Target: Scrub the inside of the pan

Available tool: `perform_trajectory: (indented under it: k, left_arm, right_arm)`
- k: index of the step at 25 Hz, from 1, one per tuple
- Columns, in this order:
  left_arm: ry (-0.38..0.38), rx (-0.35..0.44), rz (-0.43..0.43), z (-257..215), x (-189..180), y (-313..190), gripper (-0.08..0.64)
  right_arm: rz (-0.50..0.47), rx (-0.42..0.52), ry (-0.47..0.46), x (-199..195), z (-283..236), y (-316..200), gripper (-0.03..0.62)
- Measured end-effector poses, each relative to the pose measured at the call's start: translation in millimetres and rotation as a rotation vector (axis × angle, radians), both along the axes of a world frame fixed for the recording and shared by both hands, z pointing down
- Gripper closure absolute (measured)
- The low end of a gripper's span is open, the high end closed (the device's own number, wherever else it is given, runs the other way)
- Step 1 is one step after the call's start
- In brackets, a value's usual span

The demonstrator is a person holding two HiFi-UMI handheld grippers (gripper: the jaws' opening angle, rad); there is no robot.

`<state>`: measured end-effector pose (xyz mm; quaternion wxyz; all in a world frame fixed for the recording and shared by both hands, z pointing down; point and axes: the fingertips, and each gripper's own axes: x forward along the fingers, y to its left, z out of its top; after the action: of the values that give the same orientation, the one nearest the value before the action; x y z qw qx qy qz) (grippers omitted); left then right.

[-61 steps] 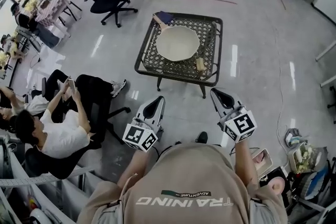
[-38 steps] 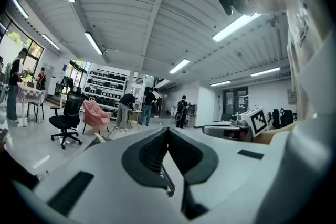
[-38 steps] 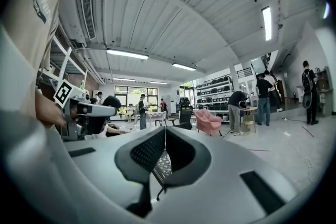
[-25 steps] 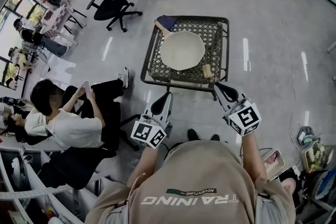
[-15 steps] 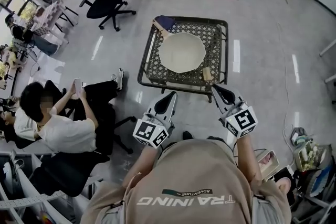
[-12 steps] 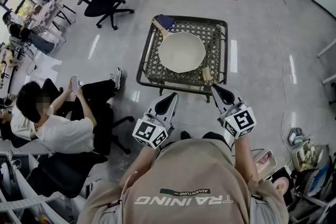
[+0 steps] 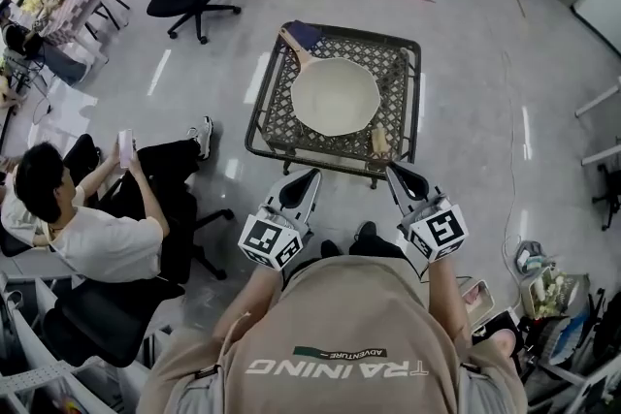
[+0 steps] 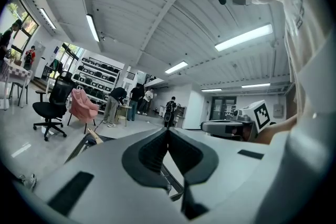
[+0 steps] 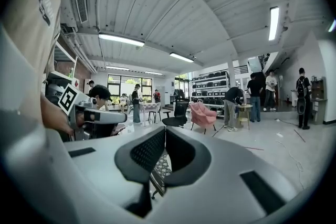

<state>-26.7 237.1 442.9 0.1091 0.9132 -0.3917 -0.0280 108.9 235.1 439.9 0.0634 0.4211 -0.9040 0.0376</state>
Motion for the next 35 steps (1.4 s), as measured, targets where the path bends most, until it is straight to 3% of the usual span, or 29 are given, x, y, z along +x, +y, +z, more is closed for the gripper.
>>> perform_trajectory:
  k: [8, 23, 35]
  left_arm:
    - [-0.020, -0.014, -0.048, 6.1, 4.4, -41.4, 0.541]
    - [-0.092, 0.043, -0.089, -10.4, 44.1, -123.7, 0.542]
    - [-0.104, 0.018, -0.172, -8.2, 55.0, -148.7, 0.542]
  right_arm:
    - [-0.088, 0.038, 0.095, -2.6, 9.4, -47.9, 0.574]
    - [-0.180, 0.064, 0.021, 30.8, 6.1, -138.6, 0.574]
    - [-0.229, 0.039, 0.016, 51.4, 18.0, -175.0, 0.574]
